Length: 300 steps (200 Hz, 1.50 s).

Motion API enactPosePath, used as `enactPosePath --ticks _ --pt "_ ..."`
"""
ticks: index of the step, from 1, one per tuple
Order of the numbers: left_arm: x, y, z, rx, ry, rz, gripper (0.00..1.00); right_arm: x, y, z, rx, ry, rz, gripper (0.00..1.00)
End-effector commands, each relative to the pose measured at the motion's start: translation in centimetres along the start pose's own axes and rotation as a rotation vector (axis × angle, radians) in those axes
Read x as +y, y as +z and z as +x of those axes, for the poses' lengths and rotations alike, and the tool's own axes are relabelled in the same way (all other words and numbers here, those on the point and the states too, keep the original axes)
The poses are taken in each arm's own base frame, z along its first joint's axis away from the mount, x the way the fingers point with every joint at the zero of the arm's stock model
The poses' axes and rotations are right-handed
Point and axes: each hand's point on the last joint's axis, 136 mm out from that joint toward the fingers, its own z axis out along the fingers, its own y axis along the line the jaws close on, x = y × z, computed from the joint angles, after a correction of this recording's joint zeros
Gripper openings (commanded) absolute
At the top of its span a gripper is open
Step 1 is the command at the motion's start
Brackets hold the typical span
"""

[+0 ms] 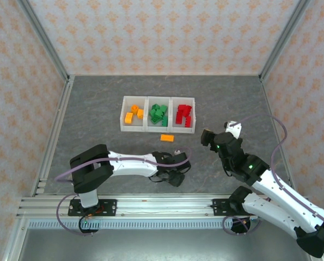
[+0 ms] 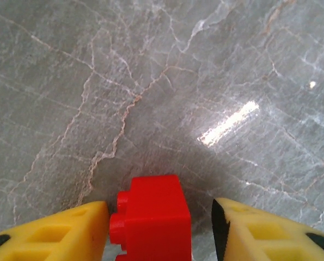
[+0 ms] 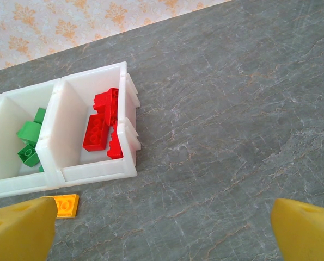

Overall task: Sort the legos into containers by color
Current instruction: Pick up the lego from the middle-left of the table, then place the lego in the container.

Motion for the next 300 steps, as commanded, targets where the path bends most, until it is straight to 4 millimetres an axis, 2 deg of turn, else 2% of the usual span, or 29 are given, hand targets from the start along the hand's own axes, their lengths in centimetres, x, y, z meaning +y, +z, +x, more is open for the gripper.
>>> enactPosePath --ticks 1,30,63,73,88,104,133,153,170,206,243,273,277,300 --pt "0.9 1.1 2.0 0.069 0.001 -0.033 0.46 -0.8 0.0 0.1 -0.006 0.001 0.032 1.0" --pt "1.4 1.3 2.3 0.072 -0.008 -0.051 0.38 -0.8 0.0 0.1 -0.005 0.001 0.032 1.0" --pt "1.6 0.9 1.6 0.04 -0.029 -0.068 0.24 -0.8 0.0 0.1 -0.006 0.001 0.034 1.0" --pt "2.0 0.6 1.2 0.021 -0.048 -0.08 0.19 -0.8 0.0 0.1 -0.006 0.0 0.034 1.0" --pt "3.6 -0.4 0.0 -0.032 -0.123 -0.135 0.19 -0.8 0.0 0.0 -0.008 0.002 0.034 1.0" --pt "5.4 -2.1 -1.6 -0.115 -0.22 -0.142 0.16 -0.9 0.0 0.1 -0.007 0.002 0.035 1.0" --pt "8.1 -7.1 -5.5 -0.317 -0.373 -0.076 0.13 -0.9 0.0 0.0 -0.008 0.004 0.036 1.0" --pt "9.5 -11.0 -8.6 -0.456 -0.418 -0.07 0.14 -0.8 0.0 0.0 -0.009 0.003 0.034 1.0" --pt "10.6 -13.6 -11.2 -0.542 -0.433 -0.099 0.18 -0.8 0.0 0.1 -0.007 0.002 0.031 1.0" --pt "12.8 -16.2 -17.1 -0.639 -0.43 -0.204 0.18 -0.7 0.0 0.0 -0.008 0.001 0.027 1.0" --pt "14.6 -15.9 -22.8 -0.65 -0.392 -0.262 0.18 -0.6 0.0 0.0 -0.007 -0.001 0.024 1.0" --pt "14.7 -15.0 -27.3 -0.677 -0.347 -0.278 0.23 -0.4 0.0 0.0 -0.004 -0.006 0.016 1.0" --pt "14.8 -13.6 -27.6 -0.658 -0.338 -0.286 0.23 -0.4 0.0 0.0 -0.005 -0.006 0.016 1.0" --pt "14.7 -11.3 -29.9 -0.628 -0.312 -0.291 0.23 -0.5 0.1 0.1 -0.002 -0.011 0.018 1.0"
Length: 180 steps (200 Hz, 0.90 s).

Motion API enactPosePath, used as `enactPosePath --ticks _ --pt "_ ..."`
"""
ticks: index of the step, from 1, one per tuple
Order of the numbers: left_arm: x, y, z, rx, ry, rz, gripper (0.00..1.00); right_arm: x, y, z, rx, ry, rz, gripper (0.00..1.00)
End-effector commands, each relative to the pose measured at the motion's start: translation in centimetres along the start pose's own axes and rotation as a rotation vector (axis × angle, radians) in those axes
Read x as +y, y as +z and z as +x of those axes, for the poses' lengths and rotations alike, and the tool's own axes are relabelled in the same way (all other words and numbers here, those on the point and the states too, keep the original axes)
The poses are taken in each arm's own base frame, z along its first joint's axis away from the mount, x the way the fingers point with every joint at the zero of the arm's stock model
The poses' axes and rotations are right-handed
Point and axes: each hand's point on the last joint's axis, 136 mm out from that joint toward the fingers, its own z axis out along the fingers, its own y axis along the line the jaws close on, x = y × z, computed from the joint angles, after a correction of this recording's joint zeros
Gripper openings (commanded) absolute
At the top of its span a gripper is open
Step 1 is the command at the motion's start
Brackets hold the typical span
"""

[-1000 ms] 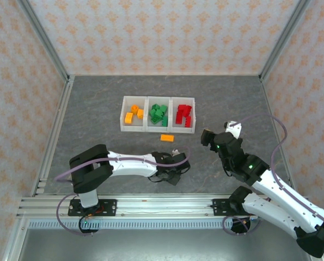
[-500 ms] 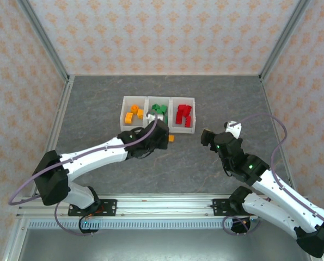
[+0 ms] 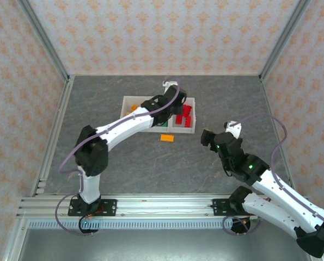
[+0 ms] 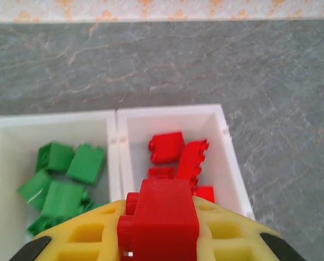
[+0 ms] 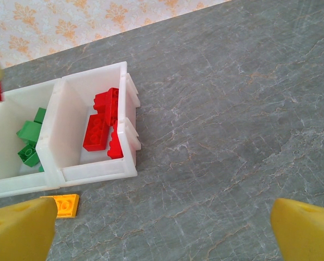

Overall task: Sort the legos into containers by color
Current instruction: Place the lego in the container.

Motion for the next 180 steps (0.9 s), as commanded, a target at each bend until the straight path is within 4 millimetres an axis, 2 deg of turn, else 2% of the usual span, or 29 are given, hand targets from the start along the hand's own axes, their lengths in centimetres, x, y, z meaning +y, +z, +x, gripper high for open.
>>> enactPosePath --ticks 1,29,50,71,91,124,145,151,180 --pt "-0.6 2.5 -0.1 0.02 0.079 -0.024 0.23 -0.5 0.1 0.1 -0.002 -0.01 0.02 1.0" --pt "-0.9 5.3 0.1 0.055 0.094 -0.04 0.23 -0.5 0.1 0.0 -0.004 -0.011 0.019 1.0" --pt "-1.2 6.6 0.4 0.068 0.094 -0.026 0.23 -0.5 0.1 0.1 -0.003 -0.011 0.019 1.0" --pt "-1.4 7.6 0.9 0.085 0.099 -0.017 0.33 -0.4 0.2 0.2 0.002 -0.014 0.018 1.0" --pt "-1.2 7.8 0.9 0.081 0.093 -0.02 0.47 -0.4 0.3 0.3 0.005 -0.017 0.02 1.0" --pt "-1.0 6.7 -0.3 0.049 0.105 -0.023 0.69 -0.4 0.4 0.5 0.013 -0.023 0.022 1.0" --pt "-0.8 4.9 -1.3 0.017 0.118 -0.008 0.89 -0.3 0.5 0.5 0.014 -0.023 0.022 1.0" --pt "-0.6 4.3 -1.6 0.006 0.12 -0.004 0.99 -0.3 0.5 0.5 0.015 -0.024 0.022 1.0" --pt "1.0 1.2 -1.9 -0.027 0.107 -0.015 0.99 -0.3 0.4 0.4 0.013 -0.023 0.022 1.0"
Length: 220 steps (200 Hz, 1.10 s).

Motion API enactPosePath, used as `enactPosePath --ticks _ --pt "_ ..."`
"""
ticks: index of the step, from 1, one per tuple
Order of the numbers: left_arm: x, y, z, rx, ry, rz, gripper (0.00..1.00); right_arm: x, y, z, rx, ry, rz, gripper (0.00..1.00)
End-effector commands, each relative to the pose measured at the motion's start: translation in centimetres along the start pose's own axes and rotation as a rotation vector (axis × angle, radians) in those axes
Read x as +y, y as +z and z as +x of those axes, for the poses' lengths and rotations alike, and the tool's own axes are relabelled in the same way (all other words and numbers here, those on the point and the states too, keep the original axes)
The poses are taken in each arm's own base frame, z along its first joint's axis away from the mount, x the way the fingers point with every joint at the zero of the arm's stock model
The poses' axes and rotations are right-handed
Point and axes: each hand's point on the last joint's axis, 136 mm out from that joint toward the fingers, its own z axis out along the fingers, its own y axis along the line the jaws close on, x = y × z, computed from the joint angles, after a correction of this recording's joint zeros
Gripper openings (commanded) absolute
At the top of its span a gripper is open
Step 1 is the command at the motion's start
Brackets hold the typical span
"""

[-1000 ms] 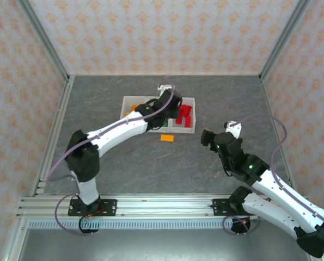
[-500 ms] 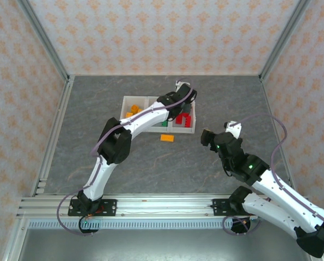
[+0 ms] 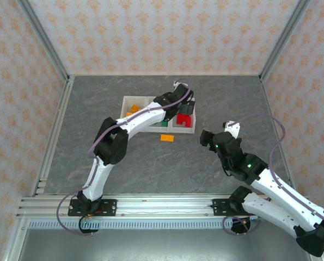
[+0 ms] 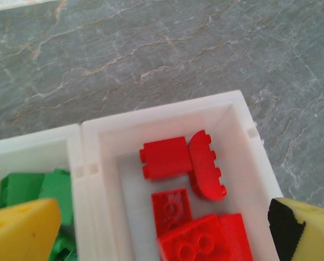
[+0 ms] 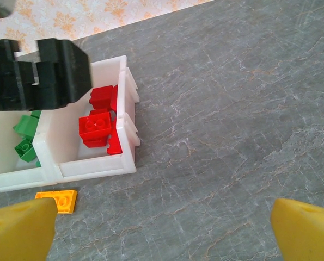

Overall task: Sort the legos into containers by color
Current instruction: Place the lego in the container, then pick up the lego from the center of the table.

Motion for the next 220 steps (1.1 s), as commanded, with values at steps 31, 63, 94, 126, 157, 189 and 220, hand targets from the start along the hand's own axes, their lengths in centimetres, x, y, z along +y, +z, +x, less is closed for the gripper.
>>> enactPosePath --ticks 31,63,94,126,157,189,220 --pt "3.5 -7.5 -0.7 -0.091 -0.106 -0.008 0.99 -0.4 0.2 0.1 -0.001 -0.011 0.016 1.0" --pt "3.7 -9.7 4.1 -0.053 -0.194 0.033 0.99 -0.4 0.2 0.2 0.001 -0.011 0.012 1.0" --pt "2.2 -11.3 8.3 -0.034 -0.173 0.025 0.99 -0.3 0.2 0.3 0.005 -0.014 0.01 1.0" --pt "1.9 -10.2 12.1 0.043 -0.186 -0.042 0.99 -0.3 0.2 0.3 0.006 -0.013 0.006 1.0" --pt "2.7 -8.6 14.9 0.109 -0.172 -0.137 0.99 -0.3 0.1 0.2 0.004 -0.009 0.003 1.0" --pt "3.0 -6.9 16.6 0.157 -0.155 -0.203 1.0 -0.2 0.0 0.1 0.001 -0.005 -0.002 1.0" --pt "2.2 -5.1 17.7 0.181 -0.143 -0.188 1.0 -0.2 0.0 0.1 -0.001 -0.005 -0.001 1.0"
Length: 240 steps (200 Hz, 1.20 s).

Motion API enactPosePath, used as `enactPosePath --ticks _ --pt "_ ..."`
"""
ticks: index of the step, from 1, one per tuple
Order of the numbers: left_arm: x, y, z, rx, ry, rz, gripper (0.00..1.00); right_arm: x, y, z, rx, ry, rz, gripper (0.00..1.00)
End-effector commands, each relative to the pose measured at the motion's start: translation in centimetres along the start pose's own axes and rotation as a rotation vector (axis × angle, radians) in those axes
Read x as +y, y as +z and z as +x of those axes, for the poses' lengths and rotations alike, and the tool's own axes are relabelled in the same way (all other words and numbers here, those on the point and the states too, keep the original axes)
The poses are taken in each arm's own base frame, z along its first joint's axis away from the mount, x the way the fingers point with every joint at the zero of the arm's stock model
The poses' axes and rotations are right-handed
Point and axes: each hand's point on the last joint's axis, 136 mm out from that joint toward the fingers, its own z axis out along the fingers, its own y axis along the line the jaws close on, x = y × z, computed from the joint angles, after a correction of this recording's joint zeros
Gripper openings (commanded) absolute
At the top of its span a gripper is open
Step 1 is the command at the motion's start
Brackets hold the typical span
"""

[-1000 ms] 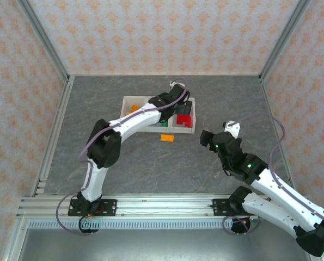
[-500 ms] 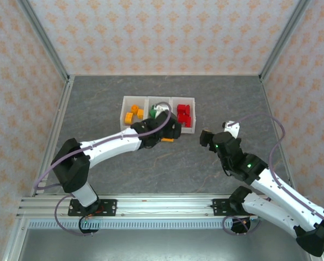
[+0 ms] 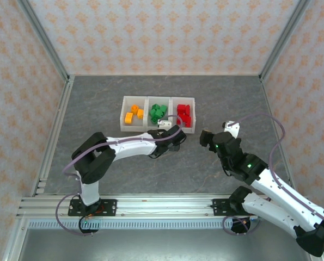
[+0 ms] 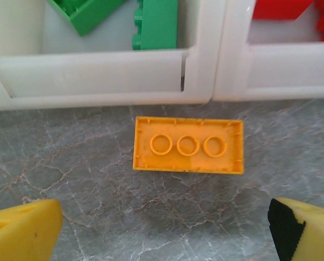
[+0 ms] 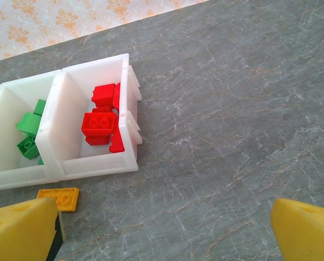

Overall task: Sort the legos into containers by color
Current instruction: Pick up the lego from the center of the table.

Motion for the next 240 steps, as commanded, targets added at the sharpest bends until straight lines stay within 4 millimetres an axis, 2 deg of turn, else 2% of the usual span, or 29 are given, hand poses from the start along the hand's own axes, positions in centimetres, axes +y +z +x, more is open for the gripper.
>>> enactPosePath --ticks 1,6,16,47,85,139,186,209,240 --pt "-0.5 0.3 -0.7 -0.02 -0.018 -0.013 1.0 -0.4 0.0 0.0 -0.008 -0.003 0.009 1.0" --pt "-0.6 1.2 -0.1 -0.004 -0.003 -0.024 1.0 -0.4 0.0 0.0 -0.007 -0.004 0.01 1.0" --pt "-0.9 1.7 0.1 0.005 0.005 -0.023 1.0 -0.4 0.0 0.0 -0.007 -0.003 0.009 1.0" --pt "-1.5 2.1 -0.3 -0.007 0.02 -0.006 1.0 -0.5 0.0 0.0 -0.009 -0.003 0.013 1.0" --pt "0.1 3.7 -1.0 0.018 -0.001 -0.026 0.99 -0.5 0.0 0.0 -0.01 -0.002 0.015 1.0" --pt "-0.2 5.4 -1.4 0.049 -0.035 0.058 0.85 -0.8 -0.1 -0.2 -0.019 0.002 0.028 1.0" --pt "-1.7 6.7 -1.8 0.065 -0.005 0.063 0.8 -0.8 0.0 -0.2 -0.018 0.001 0.03 1.0" --pt "-1.7 7.5 -1.5 0.078 -0.002 0.045 0.78 -0.8 0.0 -0.2 -0.019 0.003 0.031 1.0" --pt "-0.7 8.0 -0.8 0.089 -0.023 0.021 0.64 -0.8 0.0 -0.1 -0.018 0.001 0.032 1.0"
